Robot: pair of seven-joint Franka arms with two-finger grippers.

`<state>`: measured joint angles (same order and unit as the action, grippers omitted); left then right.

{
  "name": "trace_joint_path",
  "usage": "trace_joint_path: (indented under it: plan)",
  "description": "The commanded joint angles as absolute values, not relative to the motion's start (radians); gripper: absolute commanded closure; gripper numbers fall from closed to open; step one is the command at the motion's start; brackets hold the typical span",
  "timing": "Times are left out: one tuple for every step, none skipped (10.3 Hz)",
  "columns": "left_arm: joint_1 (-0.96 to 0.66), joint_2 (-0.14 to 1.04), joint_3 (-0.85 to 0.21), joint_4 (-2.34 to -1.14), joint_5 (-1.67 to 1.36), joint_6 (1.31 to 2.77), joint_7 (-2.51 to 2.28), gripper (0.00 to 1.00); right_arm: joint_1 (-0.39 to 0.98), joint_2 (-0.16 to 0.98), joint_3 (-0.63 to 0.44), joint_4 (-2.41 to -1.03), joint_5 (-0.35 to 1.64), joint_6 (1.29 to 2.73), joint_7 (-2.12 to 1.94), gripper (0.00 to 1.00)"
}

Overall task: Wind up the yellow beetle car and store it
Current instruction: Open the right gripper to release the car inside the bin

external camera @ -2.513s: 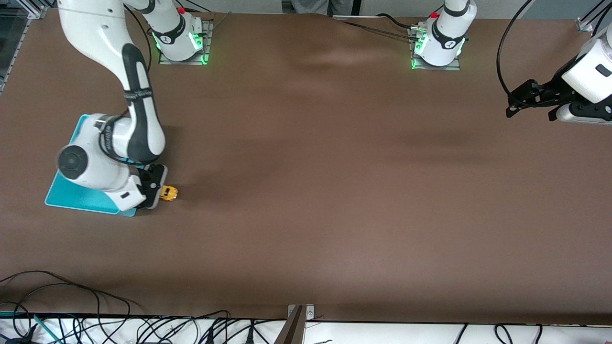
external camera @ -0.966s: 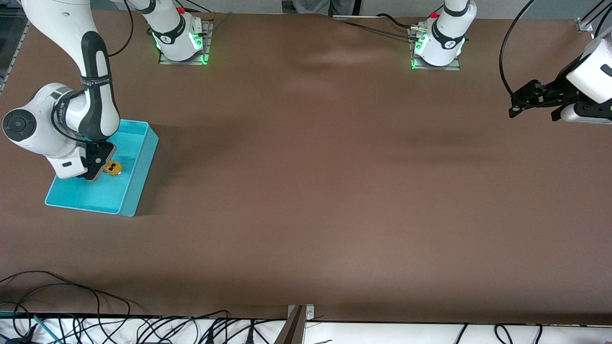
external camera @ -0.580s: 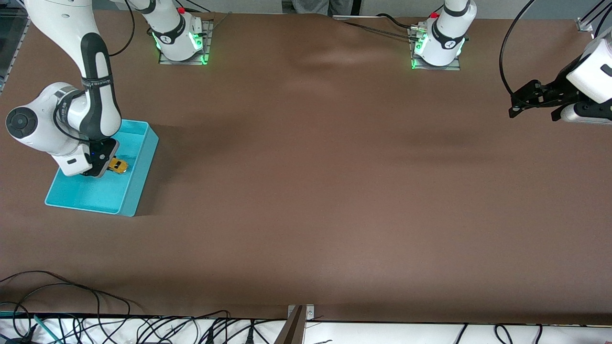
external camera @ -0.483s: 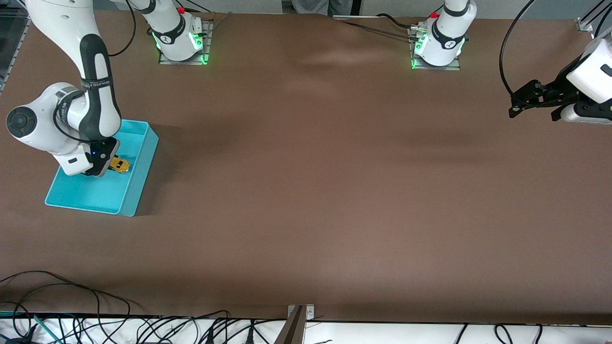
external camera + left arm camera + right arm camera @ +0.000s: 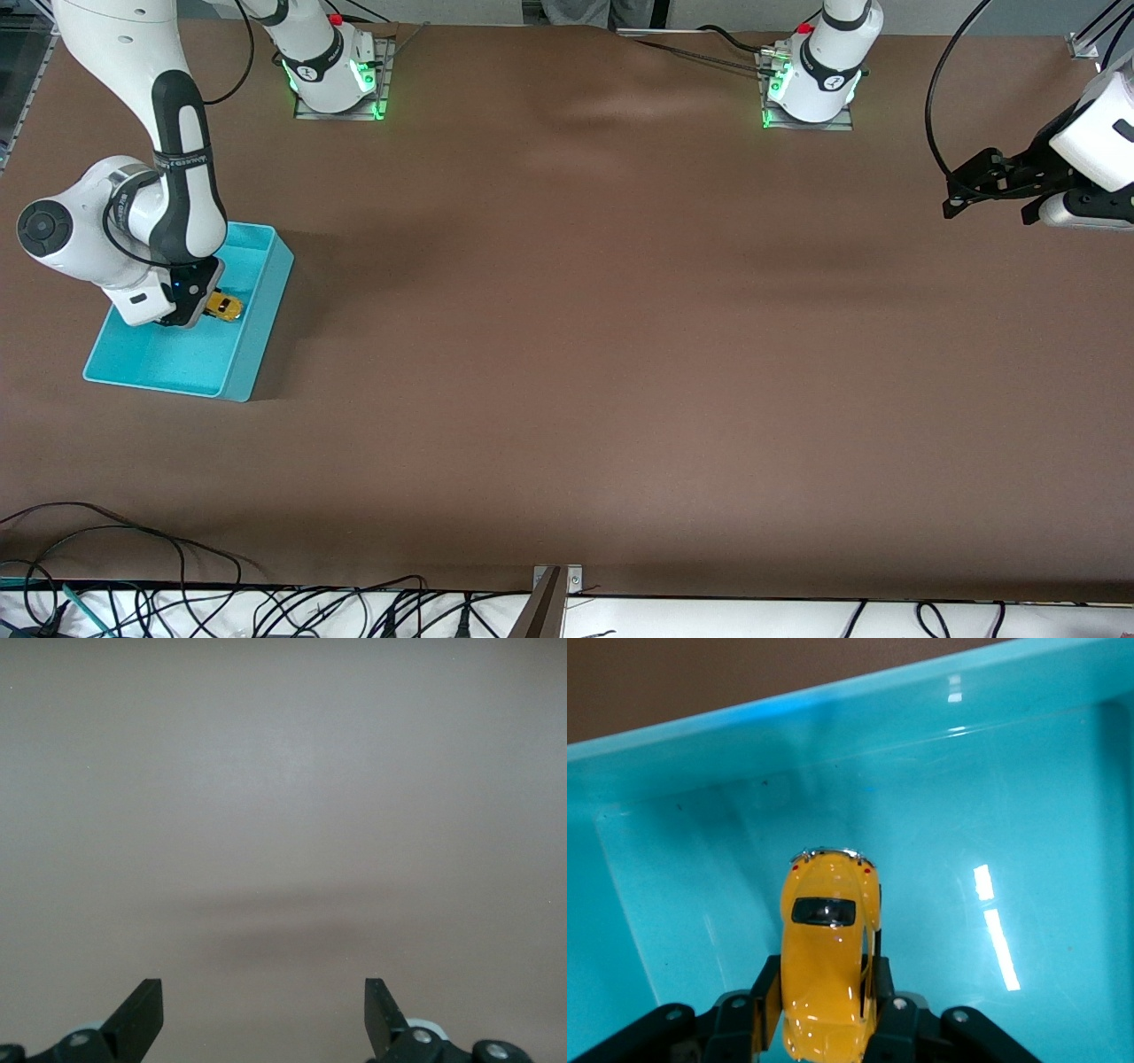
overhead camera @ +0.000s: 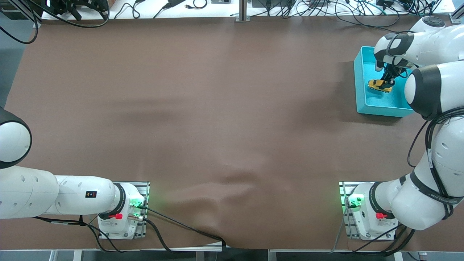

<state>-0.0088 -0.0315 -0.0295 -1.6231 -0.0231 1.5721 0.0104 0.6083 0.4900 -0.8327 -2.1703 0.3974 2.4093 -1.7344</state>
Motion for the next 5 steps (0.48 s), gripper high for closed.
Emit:
trace_joint_path:
  plan:
    - [-0.003, -0.02, -0.034, -1.595, -0.043, 1.56, 0.006, 0.0, 0.615, 0.488, -0.836, -2.172, 0.428, 2.422, -1.753, 0.42]
    - [-0.003, -0.02, -0.034, -1.595, -0.043, 1.56, 0.006, 0.0, 0.617, 0.486, -0.836, -2.169, 0.428, 2.421, -1.752, 0.28]
    - [-0.003, -0.02, -0.034, -1.595, -0.043, 1.56, 0.006, 0.0, 0.618, 0.483, -0.836, -2.168, 0.428, 2.421, -1.75, 0.14]
    - [-0.003, -0.018, -0.034, -1.595, -0.043, 1.56, 0.008, 0.0, 0.624, 0.477, -0.836, -2.155, 0.428, 2.41, -1.737, 0.11]
    - [-0.003, -0.018, -0.034, -1.595, -0.043, 1.56, 0.008, 0.0, 0.63, 0.453, -0.836, -2.131, 0.428, 2.39, -1.691, 0.08]
